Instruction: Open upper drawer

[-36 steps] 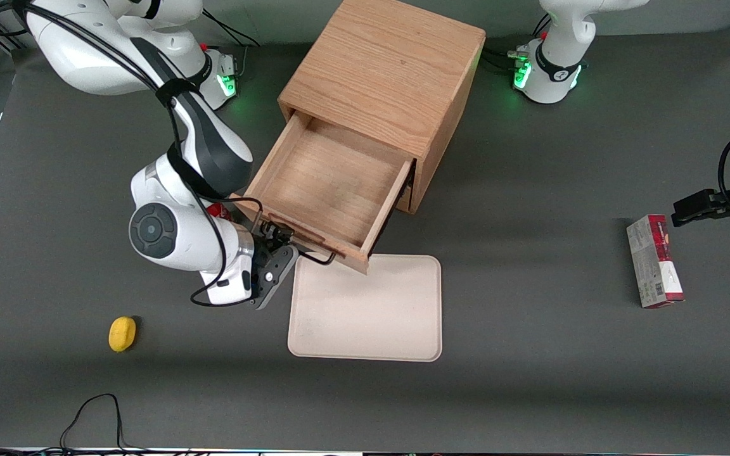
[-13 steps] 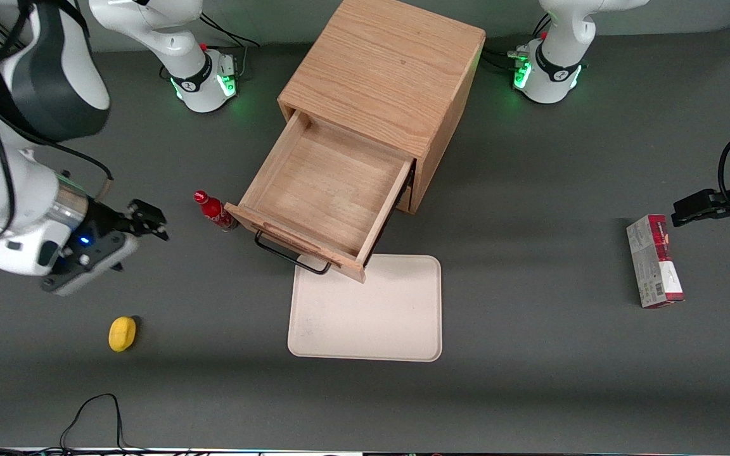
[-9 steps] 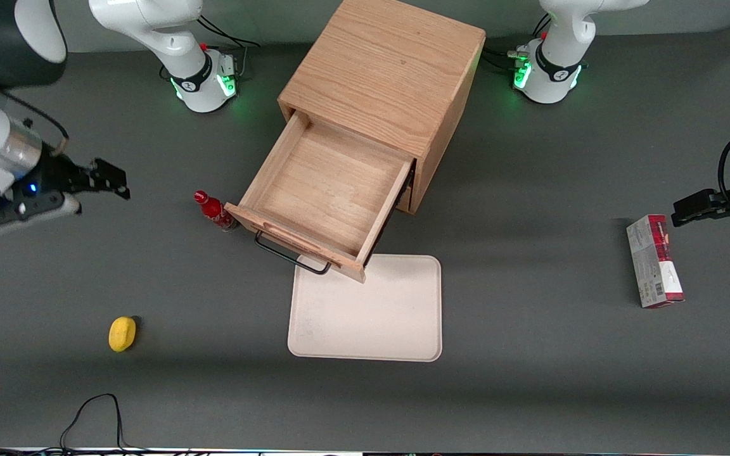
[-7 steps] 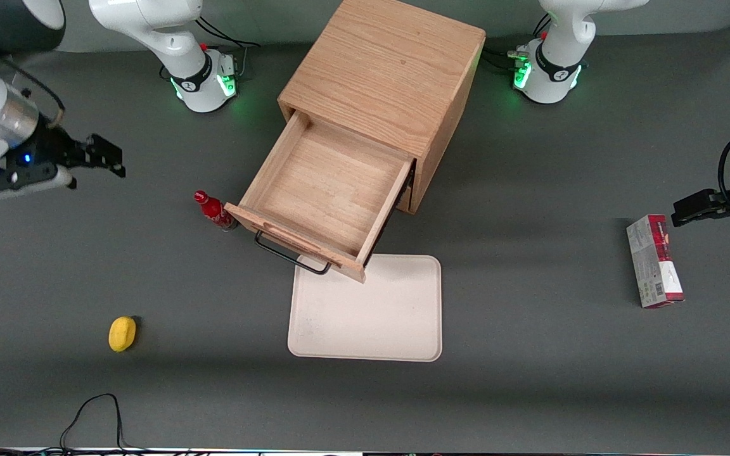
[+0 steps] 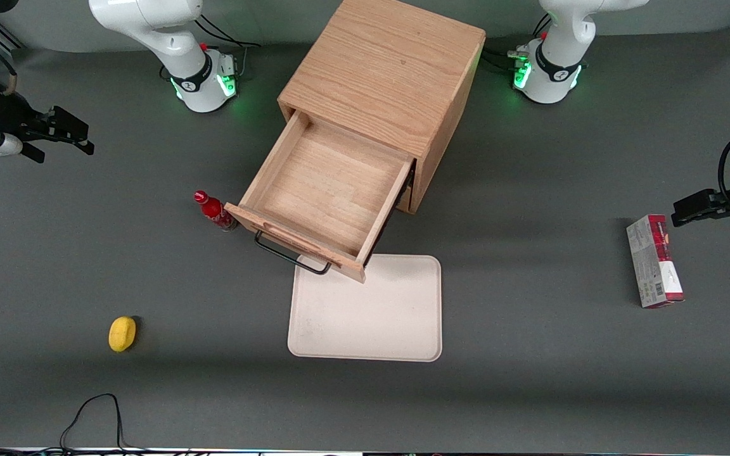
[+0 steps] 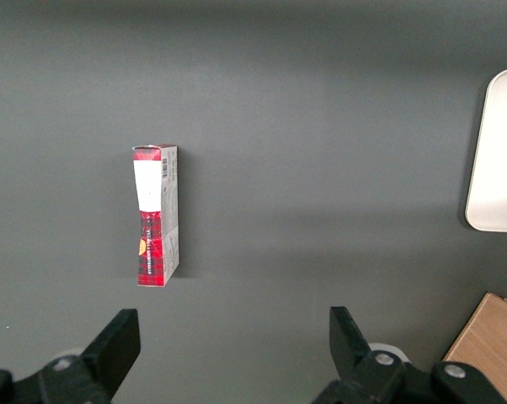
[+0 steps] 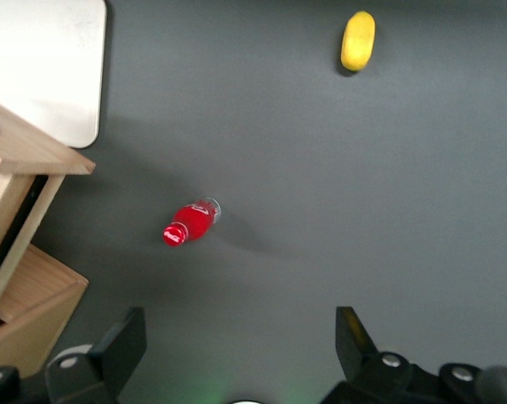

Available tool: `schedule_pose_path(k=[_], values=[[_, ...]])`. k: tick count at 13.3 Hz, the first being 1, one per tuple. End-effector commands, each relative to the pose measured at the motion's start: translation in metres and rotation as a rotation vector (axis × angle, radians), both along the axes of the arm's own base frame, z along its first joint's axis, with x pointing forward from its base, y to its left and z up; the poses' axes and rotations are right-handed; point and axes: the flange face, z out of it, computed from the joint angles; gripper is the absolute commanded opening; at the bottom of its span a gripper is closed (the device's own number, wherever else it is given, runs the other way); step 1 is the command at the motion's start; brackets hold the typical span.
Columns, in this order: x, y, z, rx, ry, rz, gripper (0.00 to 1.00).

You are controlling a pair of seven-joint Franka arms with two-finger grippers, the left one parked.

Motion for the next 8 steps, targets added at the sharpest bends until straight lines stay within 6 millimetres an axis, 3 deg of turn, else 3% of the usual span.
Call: schedule_pose_path(k=[1, 8], values=[[0.0049, 0.0062, 0.0024, -0.026, 0.009, -0.068, 1.00], [0.0109, 0.0030, 0.0064, -0.048, 0.015, -0.090, 1.00]])
